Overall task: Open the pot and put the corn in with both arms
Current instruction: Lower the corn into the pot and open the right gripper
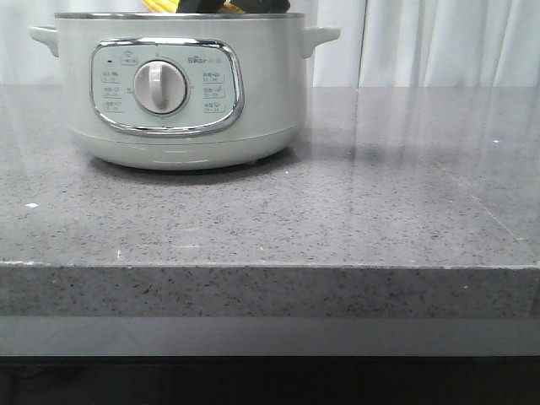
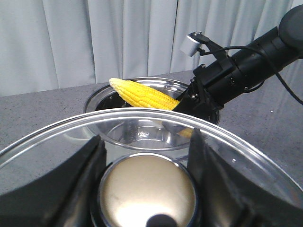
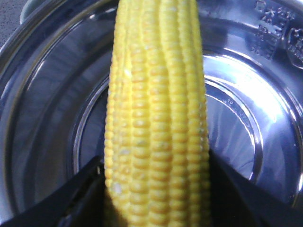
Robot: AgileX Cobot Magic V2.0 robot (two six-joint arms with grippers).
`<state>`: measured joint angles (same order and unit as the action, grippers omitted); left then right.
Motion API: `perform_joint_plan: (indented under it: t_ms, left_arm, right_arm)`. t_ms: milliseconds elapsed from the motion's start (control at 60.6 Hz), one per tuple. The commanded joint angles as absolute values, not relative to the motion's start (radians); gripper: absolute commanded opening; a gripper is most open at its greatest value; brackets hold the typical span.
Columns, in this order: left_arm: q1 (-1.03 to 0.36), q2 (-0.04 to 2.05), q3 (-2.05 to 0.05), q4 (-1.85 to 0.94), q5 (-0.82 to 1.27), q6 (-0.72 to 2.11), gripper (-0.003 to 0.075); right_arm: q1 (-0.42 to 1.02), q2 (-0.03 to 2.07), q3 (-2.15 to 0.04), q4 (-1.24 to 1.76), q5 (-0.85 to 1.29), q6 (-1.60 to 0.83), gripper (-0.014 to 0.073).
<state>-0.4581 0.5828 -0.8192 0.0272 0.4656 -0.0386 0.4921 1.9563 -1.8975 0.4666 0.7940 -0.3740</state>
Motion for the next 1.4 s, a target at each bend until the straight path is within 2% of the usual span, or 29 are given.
perform_joint_plan:
  t_ms: [0,83,363,594,908,1189,1387]
  left_arm:
    - [-0.458,0.578,-0.857,0.022,0.323,-0.043,0.0220]
    - [-0.458,0.578,-0.857,0.022,0.323,-0.043,0.0220]
    - [-0.458,0.578,-0.857,0.022,0.323,-0.043,0.0220]
    - [-0.458,0.578,-0.857,0.022,0.323,-0.043,0.0220]
    - [-0.458,0.578,-0.857,0.022,0.323,-0.043,0.0220]
    - [-0.458,0.578,-0.857,0.022,0.323,-0.043,0.0220]
    - [-0.458,0.578,-0.857,0.022,0.323,-0.043,0.0220]
  right_arm:
    - [0.491,1.897,-1.934,0.485,0.741,-0.385,0.0557]
    - [0.491,1.897,-1.934,0.485,0.741,-0.385,0.0612]
    - [0.491,1.876,-1.934,0.503,0.756,-0.384,0.0615]
    - [0.491,1.733,-1.885,0.517,0.803,-0.382,0.0615]
    - [0.491,1.313,-1.421,0.520,0.584,-0.384,0.0615]
    - [0.491,0.997,-1.101,0.521,0.562,-0.384,0.0615]
    - [0.491,0.822,-0.951,0.522,0.565,-0.384,0.0615]
